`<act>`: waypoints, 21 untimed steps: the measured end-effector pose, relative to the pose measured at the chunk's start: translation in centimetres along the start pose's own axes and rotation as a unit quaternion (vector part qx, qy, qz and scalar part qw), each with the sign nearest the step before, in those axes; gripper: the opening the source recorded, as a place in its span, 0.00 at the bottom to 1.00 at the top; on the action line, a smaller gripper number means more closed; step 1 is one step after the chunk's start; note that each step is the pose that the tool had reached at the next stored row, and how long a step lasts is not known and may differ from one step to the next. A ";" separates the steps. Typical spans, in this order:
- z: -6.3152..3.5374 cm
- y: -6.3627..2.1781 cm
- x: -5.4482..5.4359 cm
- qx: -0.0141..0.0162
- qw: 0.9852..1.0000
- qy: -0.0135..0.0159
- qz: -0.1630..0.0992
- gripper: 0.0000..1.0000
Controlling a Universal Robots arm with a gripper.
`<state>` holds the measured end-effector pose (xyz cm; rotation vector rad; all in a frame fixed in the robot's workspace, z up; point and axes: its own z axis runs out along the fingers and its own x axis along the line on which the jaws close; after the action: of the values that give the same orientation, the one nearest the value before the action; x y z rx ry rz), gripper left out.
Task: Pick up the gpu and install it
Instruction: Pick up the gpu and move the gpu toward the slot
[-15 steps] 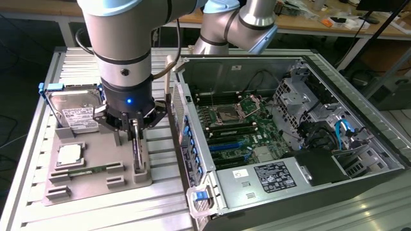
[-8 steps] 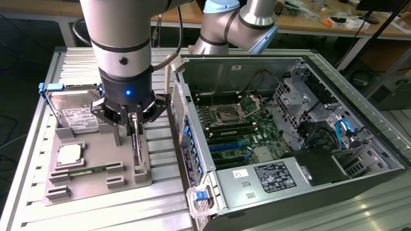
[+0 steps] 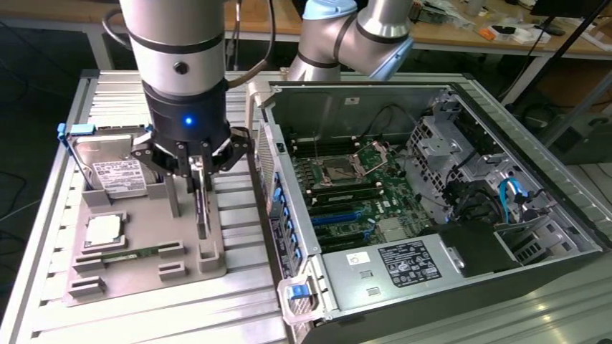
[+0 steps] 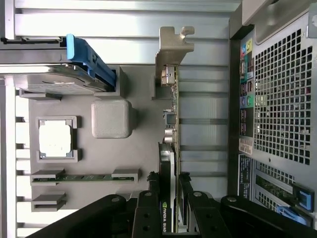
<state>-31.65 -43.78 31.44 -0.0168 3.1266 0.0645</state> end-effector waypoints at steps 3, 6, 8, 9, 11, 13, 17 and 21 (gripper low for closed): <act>-0.91 0.04 0.0 0.000 1.000 0.000 0.000 0.27; -1.85 0.08 0.0 0.000 1.000 0.000 0.000 0.27; -2.57 0.11 0.0 0.000 1.000 0.000 0.000 0.27; -2.88 0.12 -0.1 0.000 1.000 0.000 0.000 0.27; -3.50 0.15 -0.1 0.000 1.000 0.000 0.000 0.27; -4.18 0.17 -0.1 0.000 1.000 0.000 0.000 0.27; -5.58 0.23 -0.1 0.000 1.000 0.000 0.000 0.27; -7.03 0.29 -0.1 0.000 1.000 0.000 0.000 0.27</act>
<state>-31.62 -43.77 38.47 -0.0168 3.1267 0.0641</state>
